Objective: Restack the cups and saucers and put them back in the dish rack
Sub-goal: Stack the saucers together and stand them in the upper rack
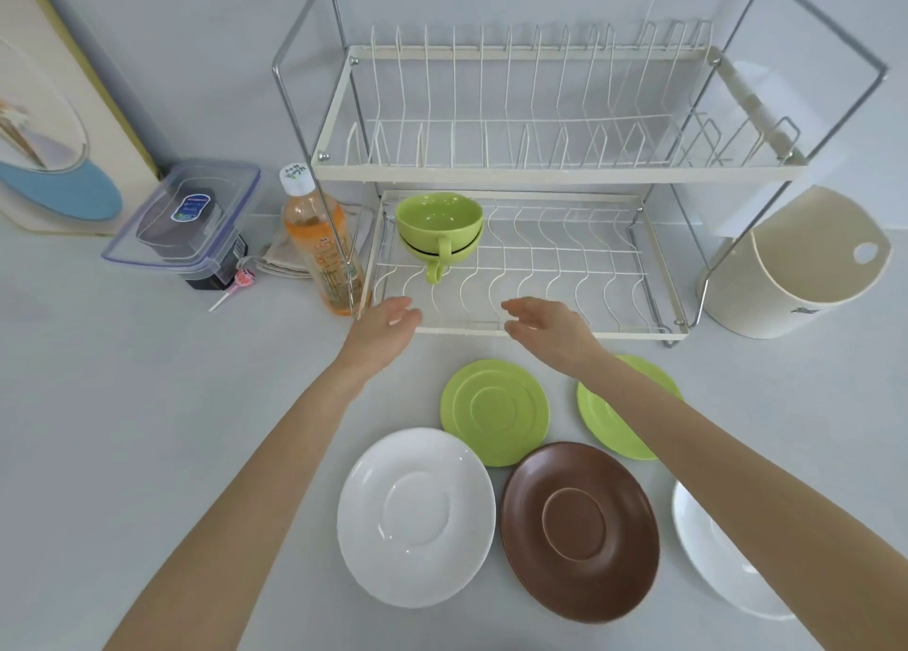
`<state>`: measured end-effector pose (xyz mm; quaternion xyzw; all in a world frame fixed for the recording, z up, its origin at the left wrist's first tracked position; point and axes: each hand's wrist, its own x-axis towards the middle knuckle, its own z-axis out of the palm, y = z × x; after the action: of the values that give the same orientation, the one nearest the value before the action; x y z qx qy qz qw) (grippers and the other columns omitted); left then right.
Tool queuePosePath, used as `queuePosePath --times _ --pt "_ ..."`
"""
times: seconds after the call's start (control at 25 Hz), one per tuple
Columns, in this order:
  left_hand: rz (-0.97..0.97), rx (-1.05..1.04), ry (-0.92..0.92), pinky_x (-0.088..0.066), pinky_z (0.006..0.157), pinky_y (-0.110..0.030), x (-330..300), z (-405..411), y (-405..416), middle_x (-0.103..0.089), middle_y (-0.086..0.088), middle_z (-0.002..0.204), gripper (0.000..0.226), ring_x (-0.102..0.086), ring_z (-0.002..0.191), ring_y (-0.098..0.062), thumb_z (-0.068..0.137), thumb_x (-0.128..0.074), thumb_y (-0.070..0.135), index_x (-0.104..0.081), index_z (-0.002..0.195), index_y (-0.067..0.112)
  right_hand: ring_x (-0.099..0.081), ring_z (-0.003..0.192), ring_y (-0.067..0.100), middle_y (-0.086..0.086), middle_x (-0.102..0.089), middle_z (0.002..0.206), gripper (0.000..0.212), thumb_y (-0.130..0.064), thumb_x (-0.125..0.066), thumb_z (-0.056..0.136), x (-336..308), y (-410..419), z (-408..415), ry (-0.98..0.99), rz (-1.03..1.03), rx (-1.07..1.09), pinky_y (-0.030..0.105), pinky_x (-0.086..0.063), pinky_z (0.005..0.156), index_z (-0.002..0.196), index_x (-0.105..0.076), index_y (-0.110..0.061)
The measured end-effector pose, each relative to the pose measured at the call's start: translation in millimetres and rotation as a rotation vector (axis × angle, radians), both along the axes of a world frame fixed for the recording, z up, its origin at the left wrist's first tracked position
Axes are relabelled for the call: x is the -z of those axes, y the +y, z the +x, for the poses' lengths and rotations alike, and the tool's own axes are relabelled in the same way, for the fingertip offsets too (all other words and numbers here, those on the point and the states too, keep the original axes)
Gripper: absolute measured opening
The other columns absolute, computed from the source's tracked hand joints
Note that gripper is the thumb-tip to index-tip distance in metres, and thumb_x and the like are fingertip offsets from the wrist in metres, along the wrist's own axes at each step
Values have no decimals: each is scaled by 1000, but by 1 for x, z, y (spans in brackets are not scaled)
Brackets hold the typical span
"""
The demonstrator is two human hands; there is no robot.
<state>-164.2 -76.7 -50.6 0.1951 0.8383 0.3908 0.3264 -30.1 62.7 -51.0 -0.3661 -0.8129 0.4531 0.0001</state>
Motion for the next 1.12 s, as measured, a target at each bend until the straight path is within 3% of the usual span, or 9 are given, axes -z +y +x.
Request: queuePosePath --times 0.28,0.48,0.64,0.8,0.92,1.12 --pt "-175 112 69 -35 103 -29 28 40 -48 -47 -5 141 46 -46 128 -22 91 -50 23 -42 136 16 -62 107 22 6 -69 110 29 -15 -53 86 30 -37 43 -140 -44 -107 24 -41 92 112 -64 -15" --pt "-312 161 135 -34 103 -30 55 56 -83 -47 -8 139 48 -45 128 -24 90 -50 21 -40 136 15 -55 87 14 -4 -62 81 22 -14 -52 84 45 -67 52 -224 -65 -199 18 -39 80 99 -67 -14" --pt "-379 149 203 -41 96 -33 64 60 -99 -55 -8 130 42 -51 119 -27 89 -49 19 -47 130 18 -62 92 25 13 -71 98 24 -17 -57 84 50 -80 51 -255 -16 -279 29 -48 82 101 -64 -3" --pt "-342 63 213 -45 91 -34 66 57 -105 -63 -7 123 35 -56 112 -27 89 -45 12 -56 122 20 -63 75 27 12 -67 90 26 -11 -55 83 54 -88 47 -228 -16 -248 25 -49 65 107 -61 -2" --pt "-305 34 137 -46 88 -32 62 52 -109 -66 -7 115 32 -59 106 -25 87 -50 13 -62 116 21 -67 89 32 11 -68 89 24 -11 -53 83 60 -90 48 -189 10 -211 31 -51 78 105 -61 -4" --pt "-186 -47 29 -49 89 -36 50 56 -111 -63 1 83 26 -59 93 -23 85 -57 17 -65 109 23 -57 73 22 -10 -52 57 11 -19 -56 85 59 -82 56 -101 12 -112 25 -45 75 93 -62 -14"
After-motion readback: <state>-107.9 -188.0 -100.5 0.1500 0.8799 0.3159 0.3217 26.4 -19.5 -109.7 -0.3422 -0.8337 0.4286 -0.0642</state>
